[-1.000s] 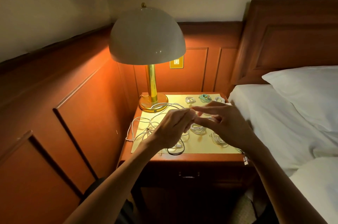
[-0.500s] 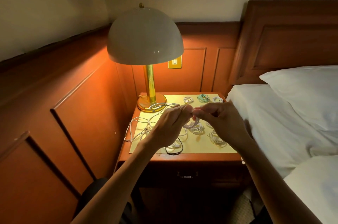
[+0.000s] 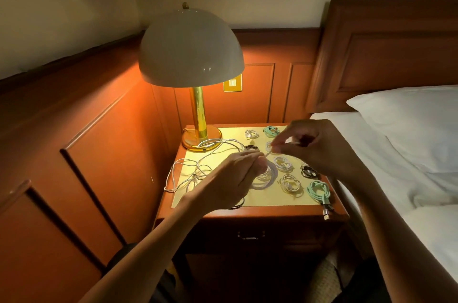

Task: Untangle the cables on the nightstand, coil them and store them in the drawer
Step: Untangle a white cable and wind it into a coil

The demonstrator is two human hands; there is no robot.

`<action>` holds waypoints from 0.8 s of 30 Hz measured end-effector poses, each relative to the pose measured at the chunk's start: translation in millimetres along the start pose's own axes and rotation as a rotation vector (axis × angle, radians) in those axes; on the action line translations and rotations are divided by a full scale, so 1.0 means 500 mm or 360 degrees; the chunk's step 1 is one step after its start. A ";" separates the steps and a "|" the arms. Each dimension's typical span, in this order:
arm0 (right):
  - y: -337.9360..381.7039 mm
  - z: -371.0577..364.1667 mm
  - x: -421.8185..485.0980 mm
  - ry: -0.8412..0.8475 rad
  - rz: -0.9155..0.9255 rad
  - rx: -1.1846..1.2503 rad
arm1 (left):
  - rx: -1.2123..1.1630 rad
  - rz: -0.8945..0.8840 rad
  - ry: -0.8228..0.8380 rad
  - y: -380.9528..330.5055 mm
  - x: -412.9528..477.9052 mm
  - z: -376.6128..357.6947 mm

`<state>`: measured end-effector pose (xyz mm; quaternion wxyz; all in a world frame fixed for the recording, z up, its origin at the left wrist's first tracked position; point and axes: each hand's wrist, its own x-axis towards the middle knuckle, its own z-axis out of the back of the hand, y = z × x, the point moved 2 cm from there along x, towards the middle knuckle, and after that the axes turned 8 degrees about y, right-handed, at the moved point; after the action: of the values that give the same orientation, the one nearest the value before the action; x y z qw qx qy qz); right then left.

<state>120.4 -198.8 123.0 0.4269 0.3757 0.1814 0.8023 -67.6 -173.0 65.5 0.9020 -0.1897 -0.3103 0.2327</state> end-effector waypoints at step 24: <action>-0.050 -0.133 0.023 -0.0170 -0.1010 0.1233 | 0.0438 0.0069 -0.0350 0.073 0.041 0.014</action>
<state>79.6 -173.1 69.7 0.4878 0.4734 0.5490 0.4863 -68.7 -130.8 62.8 0.8749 -0.0445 -0.3680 0.3116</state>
